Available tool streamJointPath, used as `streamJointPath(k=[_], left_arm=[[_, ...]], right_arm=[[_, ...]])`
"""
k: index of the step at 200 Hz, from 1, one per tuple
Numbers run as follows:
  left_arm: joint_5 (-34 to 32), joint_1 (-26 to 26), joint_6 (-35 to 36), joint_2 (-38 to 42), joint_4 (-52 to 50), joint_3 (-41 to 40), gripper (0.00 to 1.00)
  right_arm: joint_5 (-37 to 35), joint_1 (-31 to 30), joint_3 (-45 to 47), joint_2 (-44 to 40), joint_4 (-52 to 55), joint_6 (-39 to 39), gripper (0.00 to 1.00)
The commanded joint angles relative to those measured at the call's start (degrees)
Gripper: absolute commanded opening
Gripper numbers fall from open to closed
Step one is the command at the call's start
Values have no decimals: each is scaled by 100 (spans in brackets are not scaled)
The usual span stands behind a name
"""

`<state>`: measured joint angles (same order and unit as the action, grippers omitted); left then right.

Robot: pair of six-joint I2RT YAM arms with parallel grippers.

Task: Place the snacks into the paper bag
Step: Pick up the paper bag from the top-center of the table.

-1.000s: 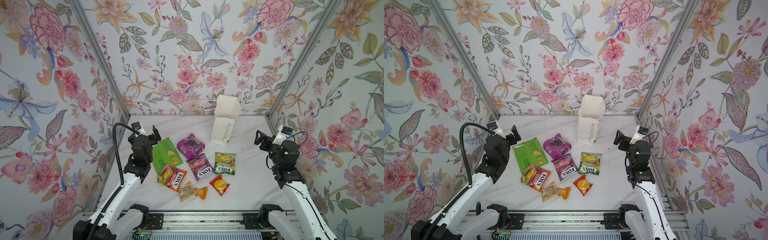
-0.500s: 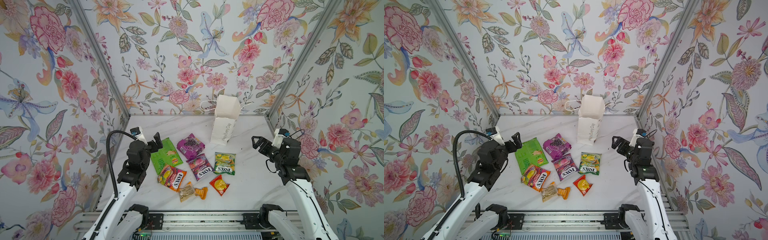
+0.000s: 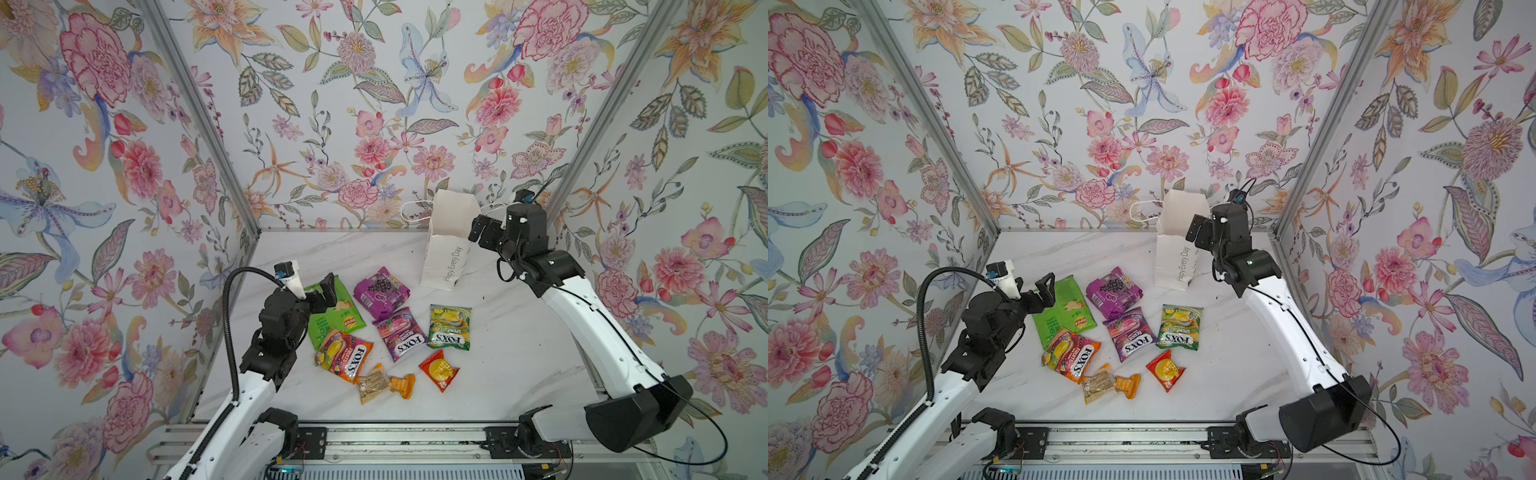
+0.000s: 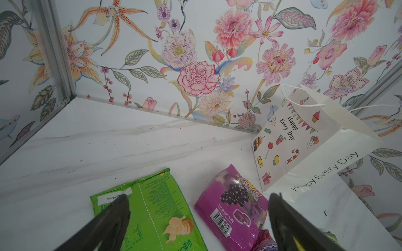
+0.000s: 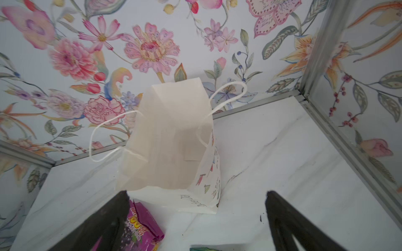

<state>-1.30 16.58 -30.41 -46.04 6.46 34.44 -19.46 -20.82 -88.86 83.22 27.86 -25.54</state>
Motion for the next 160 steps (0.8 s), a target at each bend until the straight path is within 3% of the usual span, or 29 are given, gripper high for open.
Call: streamJointPath(k=[1,52,69,101,160], left_arm=[[-360,47,145,111,-236,-18,100],[-407,49,113,266,-285,-173,100],[-499,48,98,313,-334,-183,99],[-513,49,97,315,-355,-187,99],[-531,47,88,289,-311,-209,99]], right_arm=[[-626,108,-542,499,700,-40,99],[-395,373,-1619,1664,1246,-193,99],[-332,456,-1736,1851,1284,-307,89],[-244,508,-2092,2157,1406,-273,84],[174,635,-2547,2662,1622,-155,65]])
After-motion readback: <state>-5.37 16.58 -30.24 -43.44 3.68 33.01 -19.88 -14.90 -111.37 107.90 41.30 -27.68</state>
